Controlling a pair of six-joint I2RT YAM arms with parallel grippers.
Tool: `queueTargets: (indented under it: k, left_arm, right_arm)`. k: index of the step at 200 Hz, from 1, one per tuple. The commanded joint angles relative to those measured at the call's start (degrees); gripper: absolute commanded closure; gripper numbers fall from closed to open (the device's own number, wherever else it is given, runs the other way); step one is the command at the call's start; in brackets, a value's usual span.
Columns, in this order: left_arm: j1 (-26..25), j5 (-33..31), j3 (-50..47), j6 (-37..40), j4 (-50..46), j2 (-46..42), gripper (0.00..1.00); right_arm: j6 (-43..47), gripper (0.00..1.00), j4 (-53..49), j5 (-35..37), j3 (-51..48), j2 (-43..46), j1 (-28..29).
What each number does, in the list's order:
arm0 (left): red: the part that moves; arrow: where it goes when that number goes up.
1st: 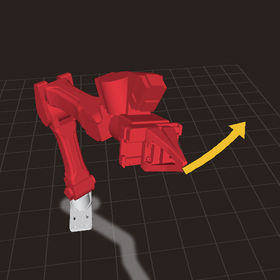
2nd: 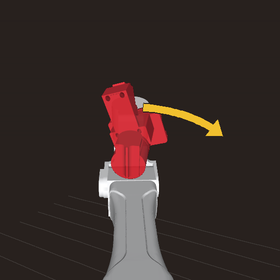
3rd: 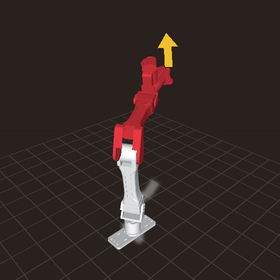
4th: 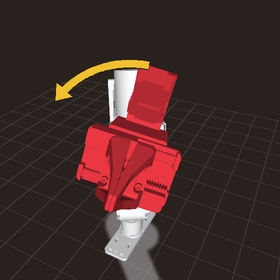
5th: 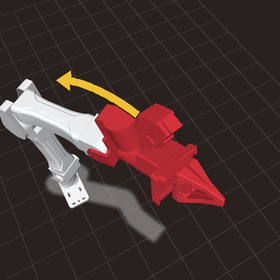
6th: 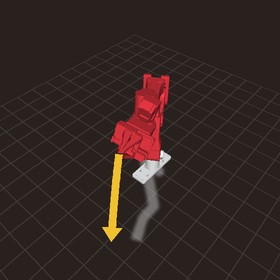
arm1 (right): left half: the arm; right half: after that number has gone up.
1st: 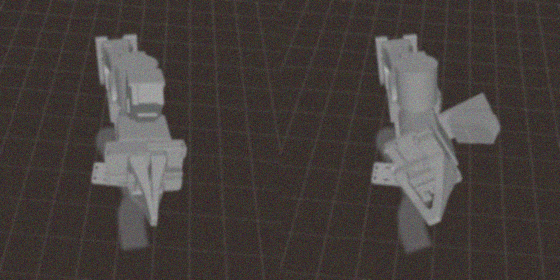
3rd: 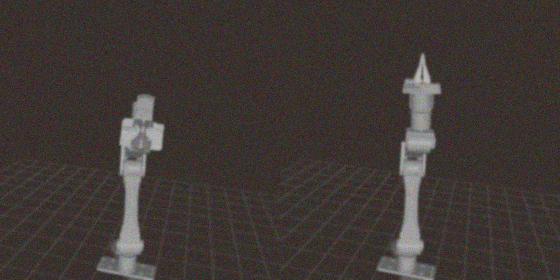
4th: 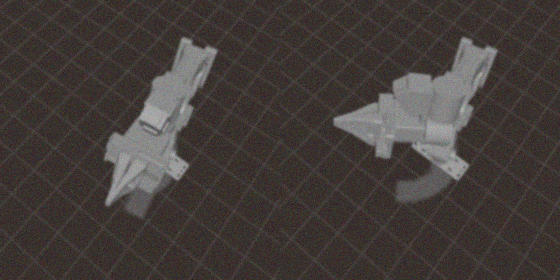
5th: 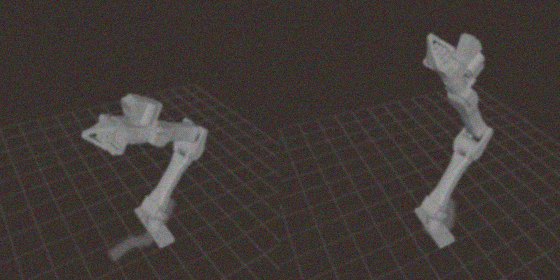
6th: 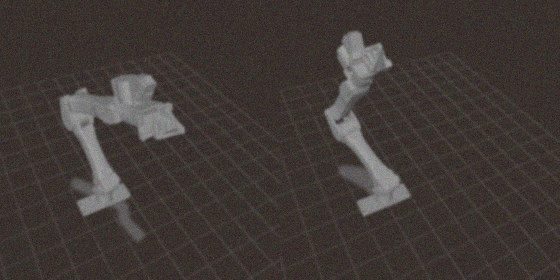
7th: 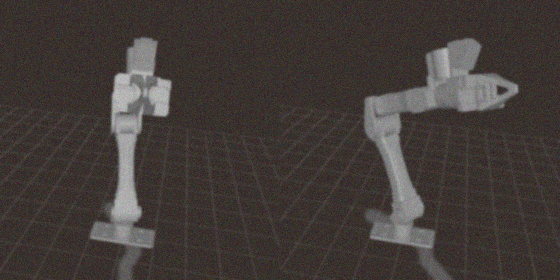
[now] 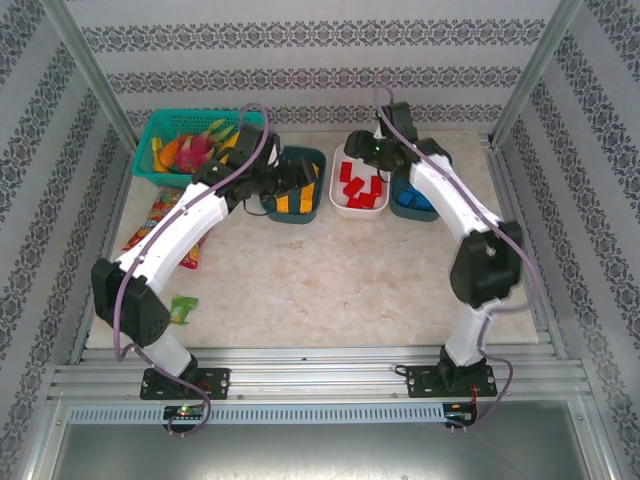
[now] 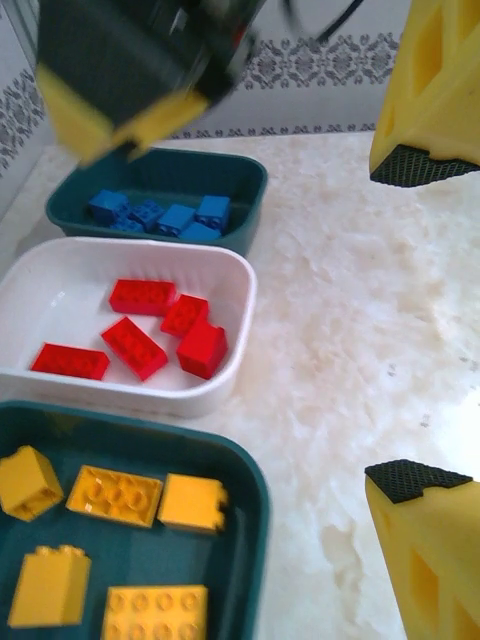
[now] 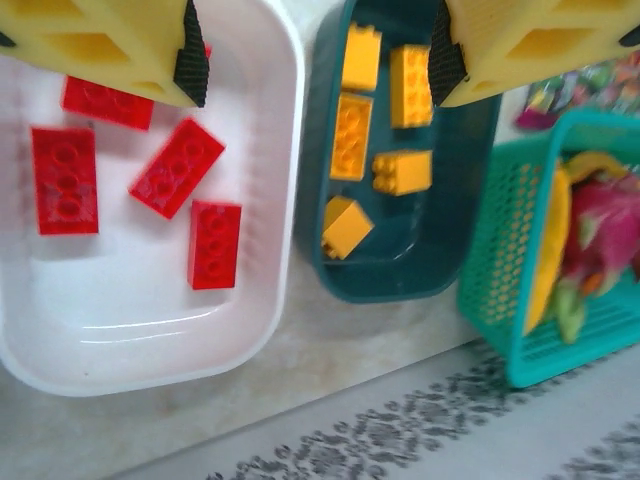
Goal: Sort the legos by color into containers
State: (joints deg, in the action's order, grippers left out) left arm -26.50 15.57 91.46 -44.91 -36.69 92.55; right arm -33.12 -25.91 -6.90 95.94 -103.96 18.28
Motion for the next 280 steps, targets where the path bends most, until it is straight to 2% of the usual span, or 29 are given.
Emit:
queueTargets:
  k: [1, 24, 50, 65, 68, 73, 82, 91, 96, 98, 120, 137, 155, 169, 179, 189, 197, 204, 216, 228, 243, 253, 280]
  left_arm:
    - [0.9, -2.7, -5.0, 1.7, -2.2, -5.5, 0.25]
    - [1.1, -4.9, -11.1, 2.2, -3.2, -11.3, 0.24]
    - [1.3, -6.9, -18.0, 2.4, -5.2, -18.1, 0.24]
    - [1.3, -8.1, -21.9, 2.2, -6.4, -22.1, 0.23]
    - [1.4, -8.3, -22.7, 2.1, -6.6, -23.1, 0.23]
    - [1.3, -8.8, -23.9, 1.9, -7.1, -24.6, 0.23]
    - [1.3, -9.7, -26.1, 1.7, -8.0, -27.0, 0.22]
    - [1.4, -10.6, -28.0, 1.2, -9.0, -29.2, 0.16]
    - [1.4, -11.2, -29.0, 0.8, -9.5, -30.6, 0.02]
    - [1.3, -11.4, -29.4, 0.6, -9.6, -31.0, 0.01]
    - [1.4, -12.1, -32.7, 0.2, -10.3, -36.1, 0.0]
    - [1.5, -13.9, -33.3, 1.5, -11.3, -38.7, 0.0]
    - [1.4, -22.5, -30.5, 2.5, -16.6, -38.9, 0.0]
    - [1.4, -36.1, -27.4, 0.2, -23.7, -37.4, 0.0]
    - [1.4, -45.3, -27.1, 0.5, -25.2, -36.8, 0.0]
    - [1.5, -50.5, -29.3, 6.2, -20.3, -37.7, 0.0]
    - [1.7, -51.5, -33.1, 16.0, -13.0, -39.2, 0.0]
    - [1.7, -52.2, -37.5, 23.7, -3.7, -40.5, 0.0]
    - [2.4, -54.8, -45.1, 32.1, 8.7, -42.6, 0.0]
    - [4.8, -53.0, -52.3, 39.4, 19.2, -43.3, 0.0]
    - [9.5, -47.5, -57.6, 40.1, 24.5, -41.4, 0.0]
    - [12.5, -42.6, -60.1, 39.7, 27.2, -39.5, 0.0]
    - [15.2, -37.7, -65.8, 42.9, 42.2, -34.0, 0.0]
  right_arm:
    - [3.7, 0.37, 2.7, 3.8, -13.4, 9.9, 1.7]
    - [6.5, 0.34, 2.4, 5.1, -27.5, 23.9, 4.9]
    - [7.5, 0.24, -2.8, 9.2, -39.7, 40.0, 10.9]
    - [5.9, 0.15, -7.2, 12.3, -44.9, 47.9, 14.7]
    - [5.5, 0.08, -8.0, 12.8, -45.7, 49.1, 15.2]
    - [4.7, 0.03, -9.2, 13.6, -47.2, 51.8, 16.1]
    - [3.4, 0.02, -11.3, 14.6, -49.5, 55.7, 17.0]
    - [2.4, 0.02, -12.9, 15.3, -51.1, 58.9, 17.3]
    - [2.0, 0.02, -13.5, 15.7, -51.6, 60.5, 17.3]
    - [2.0, 0.02, -13.8, 15.8, -51.7, 61.0, 17.3]
    - [3.4, 0.02, -14.6, 17.6, -52.1, 64.6, 17.2]
    - [4.5, 0.02, -14.6, 21.9, -50.7, 64.4, 17.1]
    - [5.6, 0.02, -14.9, 29.1, -47.8, 62.0, 16.5]
    - [3.0, 0.02, -18.1, 39.9, -44.4, 57.7, 14.9]
    - [6.4, 0.02, -15.4, 40.4, -44.1, 55.8, 11.7]
    - [10.6, 0.02, -10.1, 37.0, -45.5, 55.4, 8.0]
    - [13.1, 0.02, -4.3, 35.1, -48.0, 55.7, 5.2]
    - [15.3, 0.02, 1.4, 35.2, -51.2, 56.1, 3.6]
    - [19.4, 0.02, 12.1, 37.5, -56.9, 56.6, 2.0]
    - [24.9, 0.02, 22.4, 39.1, -62.6, 55.8, 1.0]
    - [29.8, 0.02, 29.8, 39.1, -66.7, 52.2, -0.7]
    - [29.9, 0.02, 31.9, 36.0, -68.2, 49.0, -3.0]
    - [30.6, 0.02, 40.8, 30.8, -72.3, 41.1, -7.0]
